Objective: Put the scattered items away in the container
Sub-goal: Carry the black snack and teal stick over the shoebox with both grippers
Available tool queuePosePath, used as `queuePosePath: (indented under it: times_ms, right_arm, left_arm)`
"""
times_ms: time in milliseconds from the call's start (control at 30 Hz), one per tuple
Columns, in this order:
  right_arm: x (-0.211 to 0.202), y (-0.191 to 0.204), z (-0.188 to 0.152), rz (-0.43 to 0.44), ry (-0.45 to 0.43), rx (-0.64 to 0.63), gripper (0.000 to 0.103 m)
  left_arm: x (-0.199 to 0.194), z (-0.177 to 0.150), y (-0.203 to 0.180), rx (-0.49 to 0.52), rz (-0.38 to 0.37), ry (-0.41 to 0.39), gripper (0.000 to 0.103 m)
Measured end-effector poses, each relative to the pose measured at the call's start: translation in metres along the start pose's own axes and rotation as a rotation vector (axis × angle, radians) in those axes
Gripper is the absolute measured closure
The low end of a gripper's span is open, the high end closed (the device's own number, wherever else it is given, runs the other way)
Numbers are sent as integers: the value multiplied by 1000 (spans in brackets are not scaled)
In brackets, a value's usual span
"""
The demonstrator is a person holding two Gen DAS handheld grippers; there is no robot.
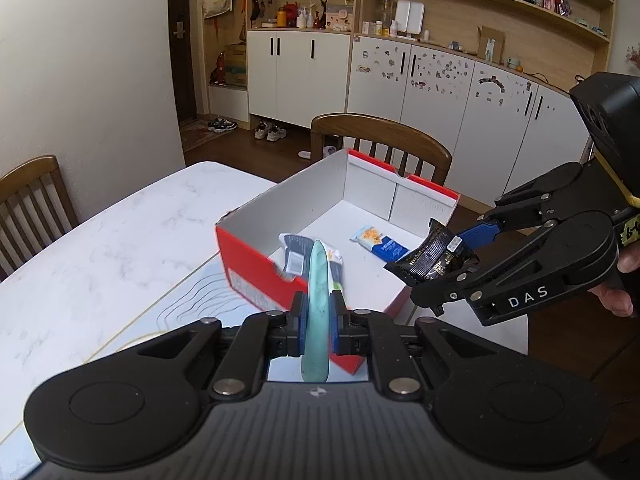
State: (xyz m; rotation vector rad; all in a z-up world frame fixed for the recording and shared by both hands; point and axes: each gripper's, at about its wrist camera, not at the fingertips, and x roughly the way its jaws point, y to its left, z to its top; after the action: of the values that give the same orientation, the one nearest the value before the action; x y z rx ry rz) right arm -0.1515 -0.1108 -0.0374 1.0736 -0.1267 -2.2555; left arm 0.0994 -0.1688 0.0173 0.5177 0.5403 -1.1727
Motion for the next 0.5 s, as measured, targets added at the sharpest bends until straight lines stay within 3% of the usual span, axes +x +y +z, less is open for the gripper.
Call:
queuePosePath:
  times_ms: [500]
  right_arm:
    - [23,-79,23,-14,11,1,51]
  left_arm:
    - [65,38,-33,68,-33,56,93]
